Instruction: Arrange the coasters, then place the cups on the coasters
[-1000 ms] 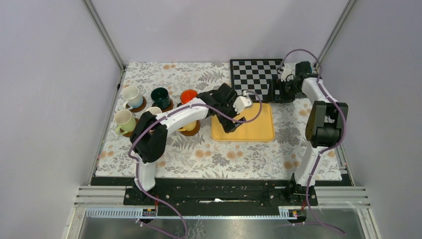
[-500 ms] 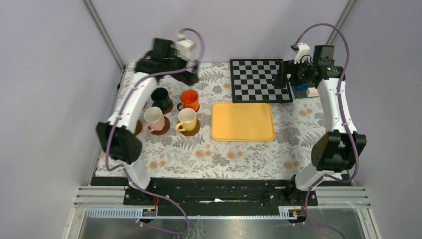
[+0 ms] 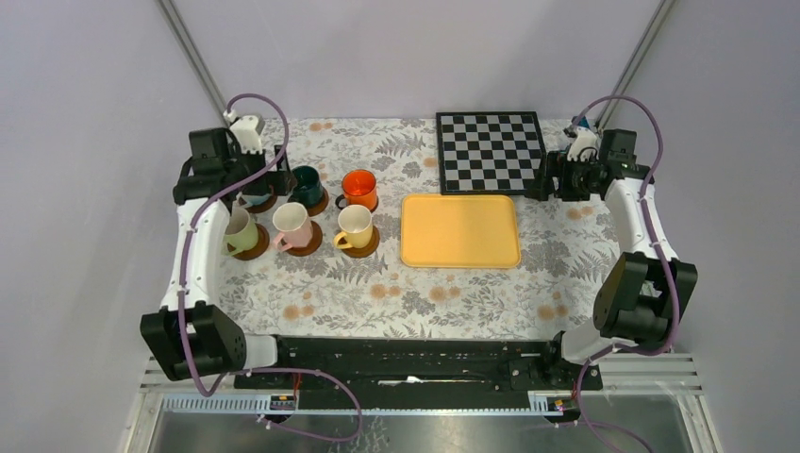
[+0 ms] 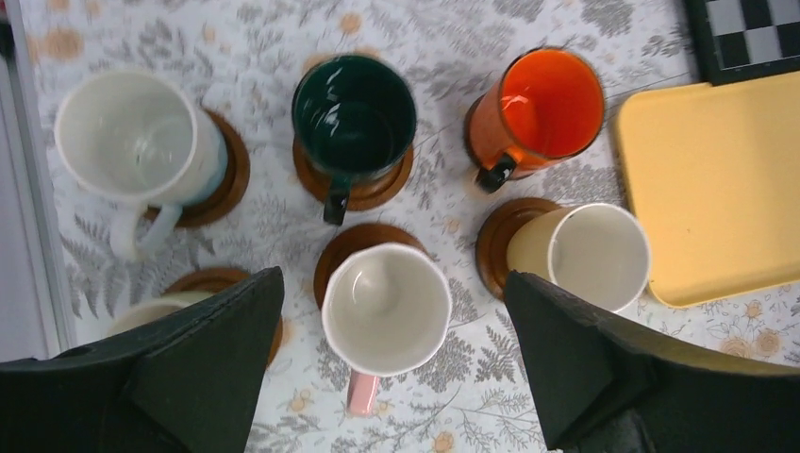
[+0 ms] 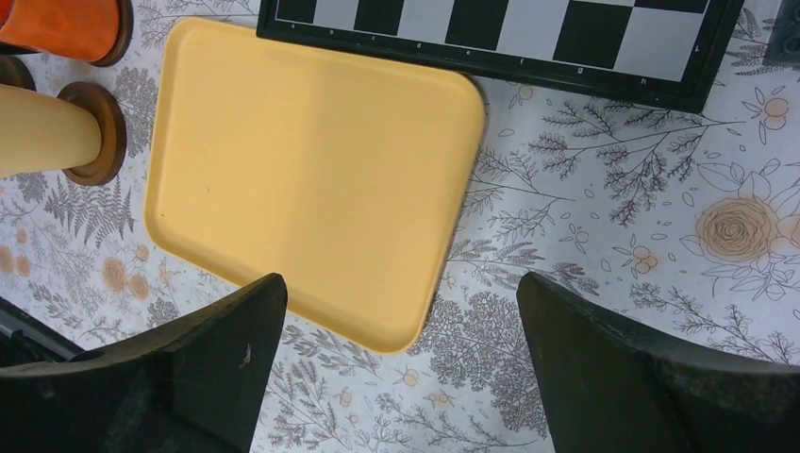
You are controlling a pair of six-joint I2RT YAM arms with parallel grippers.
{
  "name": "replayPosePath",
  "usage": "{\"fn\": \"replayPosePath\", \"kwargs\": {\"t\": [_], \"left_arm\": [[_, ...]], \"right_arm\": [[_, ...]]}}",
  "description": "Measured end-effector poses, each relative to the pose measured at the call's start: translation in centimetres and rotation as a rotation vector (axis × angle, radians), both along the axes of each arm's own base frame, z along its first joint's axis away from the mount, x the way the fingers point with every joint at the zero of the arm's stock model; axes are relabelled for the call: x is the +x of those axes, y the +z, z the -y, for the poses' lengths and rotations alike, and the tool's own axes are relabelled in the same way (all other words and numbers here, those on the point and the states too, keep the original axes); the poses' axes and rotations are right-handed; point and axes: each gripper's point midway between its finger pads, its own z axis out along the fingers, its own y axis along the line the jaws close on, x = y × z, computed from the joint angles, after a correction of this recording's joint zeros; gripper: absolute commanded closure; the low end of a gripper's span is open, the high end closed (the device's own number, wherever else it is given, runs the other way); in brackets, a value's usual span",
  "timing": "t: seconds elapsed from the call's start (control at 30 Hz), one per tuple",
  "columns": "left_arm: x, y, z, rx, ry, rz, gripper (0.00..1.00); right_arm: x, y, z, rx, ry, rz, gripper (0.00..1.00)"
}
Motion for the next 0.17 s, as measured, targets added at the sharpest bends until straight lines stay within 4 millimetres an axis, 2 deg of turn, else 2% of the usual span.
{"fn": "replayPosePath", "kwargs": {"t": [0.1, 0.17], "left_arm": [[-0.3, -1.8, -1.2, -0.022, 0.048, -0.045, 0.01], [-0.4, -2.1, -1.7, -0.034, 0.072, -0.052, 0.01]], "right_arm": [[0.2, -0.2, -0.1, 0.006, -0.004, 0.008, 0.00], [0.4, -0.2, -0.1, 0.010, -0.007, 0.013, 0.00]]}}
